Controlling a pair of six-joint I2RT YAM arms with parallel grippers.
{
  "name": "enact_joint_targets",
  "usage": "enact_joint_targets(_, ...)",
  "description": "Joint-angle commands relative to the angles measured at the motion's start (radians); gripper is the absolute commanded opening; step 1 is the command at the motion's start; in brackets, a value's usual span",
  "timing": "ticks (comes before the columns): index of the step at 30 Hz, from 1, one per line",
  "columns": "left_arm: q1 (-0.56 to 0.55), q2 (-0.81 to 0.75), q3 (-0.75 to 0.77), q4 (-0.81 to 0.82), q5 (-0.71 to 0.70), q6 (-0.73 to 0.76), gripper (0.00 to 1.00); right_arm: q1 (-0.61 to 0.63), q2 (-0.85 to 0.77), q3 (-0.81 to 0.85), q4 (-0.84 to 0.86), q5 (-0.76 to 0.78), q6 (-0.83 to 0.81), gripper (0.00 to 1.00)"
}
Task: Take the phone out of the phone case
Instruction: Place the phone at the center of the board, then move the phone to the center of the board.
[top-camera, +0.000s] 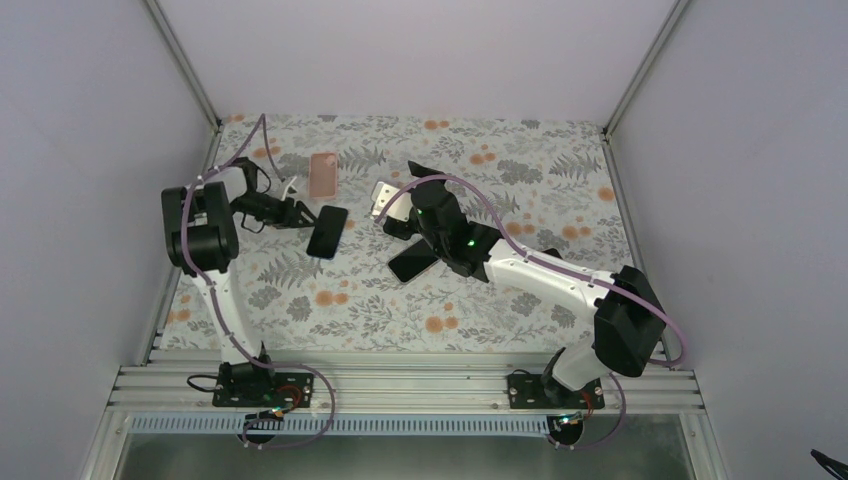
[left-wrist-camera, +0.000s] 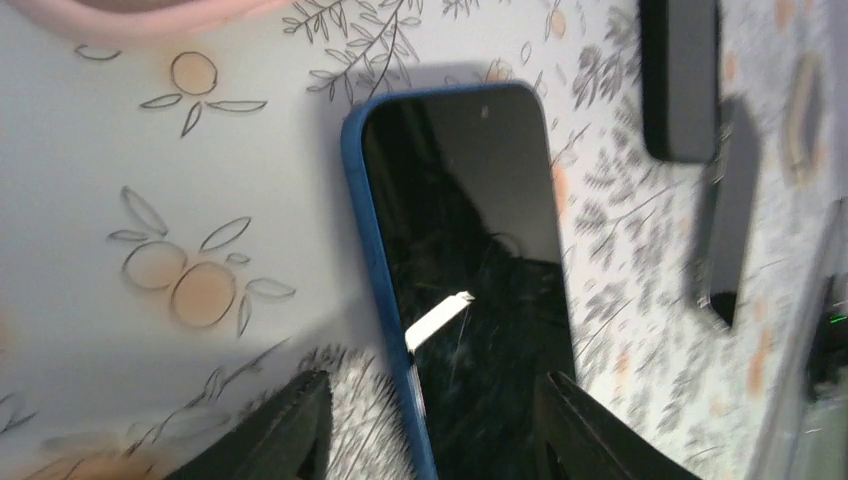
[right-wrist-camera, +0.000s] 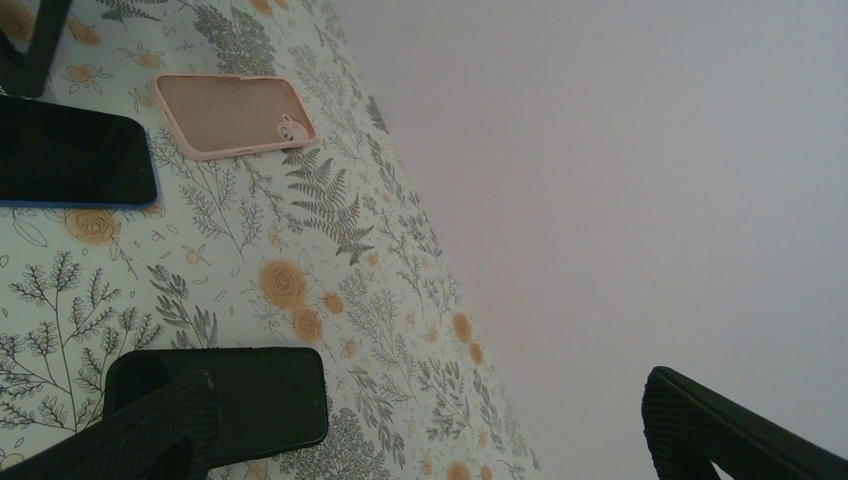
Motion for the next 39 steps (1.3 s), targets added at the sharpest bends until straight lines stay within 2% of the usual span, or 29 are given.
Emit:
enact_joint_targets(1, 0.003, -0.131, -0.098, 0.185, -0.164, -0.076, 0.56, -0.01, -0.016, 0.02, -0.002, -0.012, 0.025, 0.99)
enact_joint_targets(3, -0.017, -0.191, -0.143, 0.235, -0.223, -0.094, 0.69, -0.012, -0.016, 0.021, -0.002, -0.012, 0.027, 0.99)
enact_joint_targets(6, -0.061, -0.263, -0.201, 0.305, -0.306, -0.124, 0.99, -0.011, -0.013, 0.026, -0.004, -0.014, 0.031, 0.99)
enact_joint_targets(13, -0.177, -0.344, -0.279, 0.407, -0.502, -0.201, 1.0, -0.012, -0.014, 0.03, -0.006, -0.014, 0.031, 0.99)
enact_joint_targets(25, -0.277, -0.335, -0.343, 0.483, -0.596, -0.268, 1.0, -0.017, -0.018, 0.031, -0.011, -0.019, 0.039, 0.99)
enact_joint_targets(39, -0.34, -0.293, -0.38, 0.535, -0.657, -0.3, 1.0, -0.02, -0.019, 0.031, -0.012, -0.02, 0.041, 0.99)
